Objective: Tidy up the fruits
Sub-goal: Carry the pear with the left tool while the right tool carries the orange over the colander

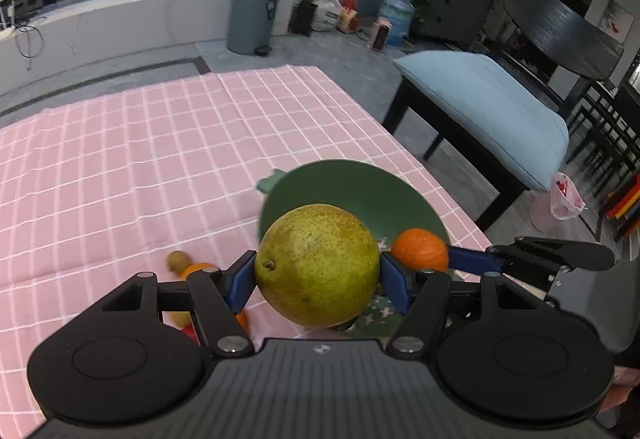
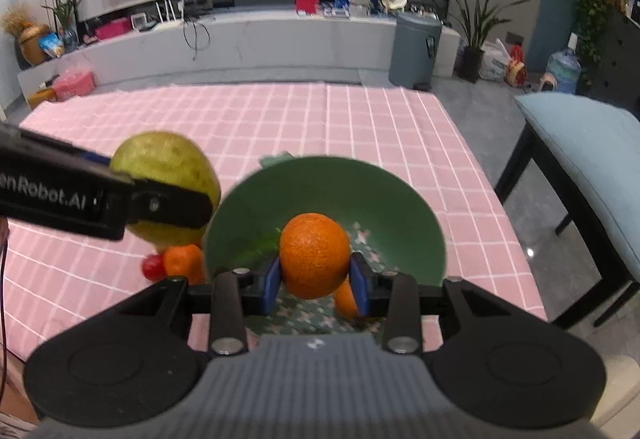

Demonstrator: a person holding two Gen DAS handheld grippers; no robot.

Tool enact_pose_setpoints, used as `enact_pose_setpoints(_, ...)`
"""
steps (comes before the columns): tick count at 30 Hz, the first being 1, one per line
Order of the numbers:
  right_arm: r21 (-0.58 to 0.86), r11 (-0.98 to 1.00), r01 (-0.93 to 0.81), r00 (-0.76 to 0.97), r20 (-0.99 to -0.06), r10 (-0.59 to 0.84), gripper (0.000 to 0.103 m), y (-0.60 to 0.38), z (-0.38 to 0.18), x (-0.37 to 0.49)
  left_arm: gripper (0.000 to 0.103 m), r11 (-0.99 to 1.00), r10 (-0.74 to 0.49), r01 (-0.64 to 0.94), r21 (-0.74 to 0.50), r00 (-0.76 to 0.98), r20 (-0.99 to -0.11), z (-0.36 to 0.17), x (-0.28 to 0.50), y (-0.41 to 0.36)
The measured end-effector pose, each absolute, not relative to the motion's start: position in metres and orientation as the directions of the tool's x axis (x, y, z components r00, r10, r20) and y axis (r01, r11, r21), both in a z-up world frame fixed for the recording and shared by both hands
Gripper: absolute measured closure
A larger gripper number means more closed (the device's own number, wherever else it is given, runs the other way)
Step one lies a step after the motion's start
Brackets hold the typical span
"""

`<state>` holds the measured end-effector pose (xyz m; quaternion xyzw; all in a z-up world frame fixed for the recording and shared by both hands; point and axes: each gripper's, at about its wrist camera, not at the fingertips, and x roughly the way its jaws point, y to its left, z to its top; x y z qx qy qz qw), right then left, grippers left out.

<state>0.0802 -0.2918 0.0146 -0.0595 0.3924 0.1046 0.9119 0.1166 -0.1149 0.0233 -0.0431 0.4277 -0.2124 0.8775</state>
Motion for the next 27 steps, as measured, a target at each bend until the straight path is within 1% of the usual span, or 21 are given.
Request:
enact_pose_setpoints(10,-0.045,0.972,-0.232,0.619,-0.777,0.112,0.070,-0.300,-0.015,0.103,0.028,0.915,-0.384,0.317,-0.250,0.486,-0.785,-0.005,0.148,-0.135)
enact_pose_setpoints(20,-0.031,0.973,-0.228,0.591,-0.799,0.113,0.069,-0.297,-0.033,0.124,0.029,0.917,-0.388,0.290,-0.276,0.476,-0.789,-0.014,0.172,-0.137)
enact_pose_setpoints(27,-0.027,0.971,-0.239,0.583,-0.803,0.122,0.069,-0.294,-0.042,0.136,0.029,0.921,-0.378,0.278,-0.272,0.471,-0.797,-0.019,0.187,-0.145)
